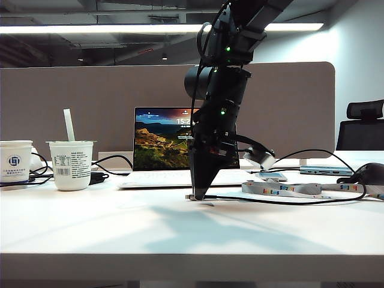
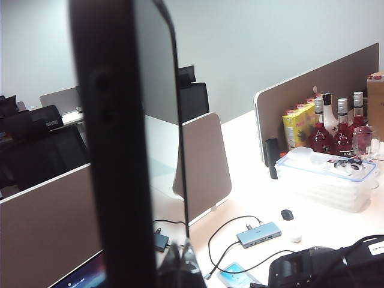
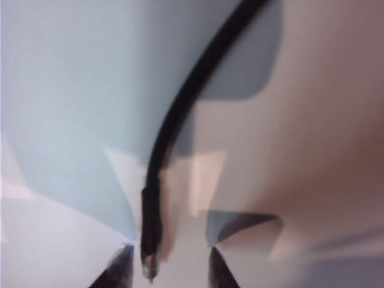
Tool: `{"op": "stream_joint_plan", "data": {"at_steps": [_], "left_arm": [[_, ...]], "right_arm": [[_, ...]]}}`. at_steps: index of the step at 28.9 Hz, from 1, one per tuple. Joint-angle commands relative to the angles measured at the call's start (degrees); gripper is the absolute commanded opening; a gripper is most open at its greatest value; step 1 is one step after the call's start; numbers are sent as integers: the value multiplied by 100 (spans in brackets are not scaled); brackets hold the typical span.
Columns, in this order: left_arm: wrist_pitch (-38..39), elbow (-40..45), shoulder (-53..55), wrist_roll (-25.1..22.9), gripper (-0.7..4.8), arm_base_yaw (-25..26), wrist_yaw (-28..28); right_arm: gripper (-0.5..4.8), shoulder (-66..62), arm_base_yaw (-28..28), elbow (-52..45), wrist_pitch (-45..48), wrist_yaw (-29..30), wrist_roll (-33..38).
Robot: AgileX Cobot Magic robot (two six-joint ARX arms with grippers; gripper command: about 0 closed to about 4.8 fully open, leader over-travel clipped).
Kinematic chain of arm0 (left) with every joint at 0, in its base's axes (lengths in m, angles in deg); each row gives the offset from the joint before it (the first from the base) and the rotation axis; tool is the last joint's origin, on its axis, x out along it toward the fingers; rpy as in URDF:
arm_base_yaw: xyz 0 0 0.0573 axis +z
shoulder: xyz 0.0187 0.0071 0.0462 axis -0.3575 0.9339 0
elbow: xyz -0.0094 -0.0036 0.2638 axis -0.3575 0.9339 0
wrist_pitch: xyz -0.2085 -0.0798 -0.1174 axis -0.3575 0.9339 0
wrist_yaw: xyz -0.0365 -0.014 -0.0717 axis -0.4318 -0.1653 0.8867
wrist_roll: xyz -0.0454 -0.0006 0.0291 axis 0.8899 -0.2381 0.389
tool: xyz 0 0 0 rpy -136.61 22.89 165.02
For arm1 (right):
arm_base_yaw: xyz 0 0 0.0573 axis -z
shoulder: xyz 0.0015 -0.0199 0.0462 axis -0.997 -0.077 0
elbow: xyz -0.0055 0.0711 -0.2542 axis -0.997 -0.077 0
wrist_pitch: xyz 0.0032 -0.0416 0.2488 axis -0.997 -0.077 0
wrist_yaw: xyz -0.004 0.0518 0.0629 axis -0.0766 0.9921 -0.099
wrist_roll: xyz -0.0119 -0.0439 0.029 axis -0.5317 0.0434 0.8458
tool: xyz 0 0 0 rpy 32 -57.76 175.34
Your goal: Pick up the black phone, pick up the charger plug, insert the charger plug into the phone's charging port, and finally place the connected phone back on the desk.
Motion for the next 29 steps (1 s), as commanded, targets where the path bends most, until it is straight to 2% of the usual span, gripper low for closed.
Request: {"op": "stream_joint_plan", "data": {"at_steps": [1, 6, 8, 12, 14, 15, 29], "left_arm": [[-236, -52, -39, 0, -7, 0, 26], [-219, -52, -39, 0, -7, 0, 26], [-205, -52, -46, 0, -7, 0, 26], [-205, -52, -46, 0, -7, 0, 26], [-205, -52, -50, 0, -7, 0, 26], [-205, -52, -52, 0, -7, 0, 24], [-205, -52, -55, 0, -7, 0, 26]], "right_arm": [[151, -11, -4, 17, -22, -13, 59], [132, -37, -2, 15, -63, -59, 61], [97, -37, 2, 15, -63, -59, 61], [87, -37, 13, 17, -81, -195, 59], [47, -37, 17, 17, -118, -201, 59], [-5, -37, 17, 17, -146, -203, 59], [-6, -35, 17, 17, -192, -195, 50]]}}
